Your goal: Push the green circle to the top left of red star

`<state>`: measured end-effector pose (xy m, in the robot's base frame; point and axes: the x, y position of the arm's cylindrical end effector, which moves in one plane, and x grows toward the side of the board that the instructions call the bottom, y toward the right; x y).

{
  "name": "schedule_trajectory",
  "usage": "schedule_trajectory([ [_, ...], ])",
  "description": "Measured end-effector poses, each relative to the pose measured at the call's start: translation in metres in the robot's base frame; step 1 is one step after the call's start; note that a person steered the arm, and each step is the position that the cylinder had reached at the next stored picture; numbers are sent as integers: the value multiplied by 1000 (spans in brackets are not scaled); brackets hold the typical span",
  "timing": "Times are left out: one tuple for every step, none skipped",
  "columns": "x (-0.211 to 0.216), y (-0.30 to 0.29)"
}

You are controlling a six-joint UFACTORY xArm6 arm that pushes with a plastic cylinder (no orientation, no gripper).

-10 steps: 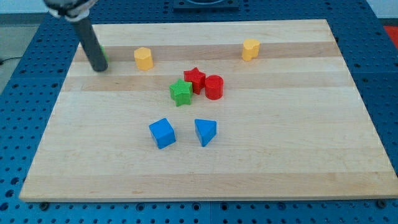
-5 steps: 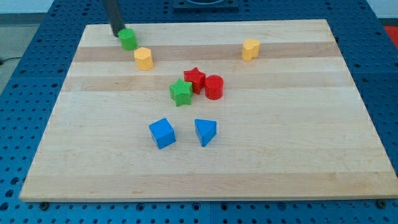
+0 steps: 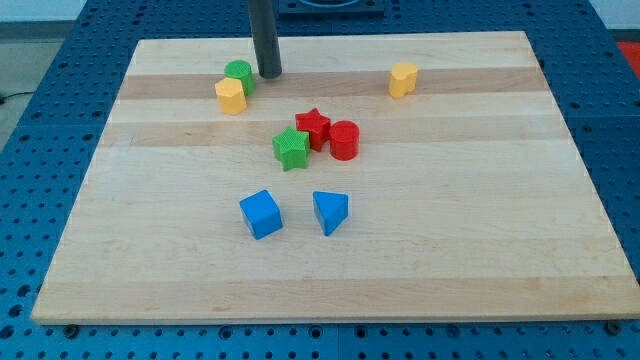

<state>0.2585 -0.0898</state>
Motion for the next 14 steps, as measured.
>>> schedule_trajectory([
  [-14,-59],
  [-8,-100],
  [6,-85],
  [6,-24],
  [25,-29],
  [44,-19],
  [45,-1],
  [58,17],
  [75,33],
  [94,38],
  [95,45],
  [95,40],
  [74,38],
  [62,38],
])
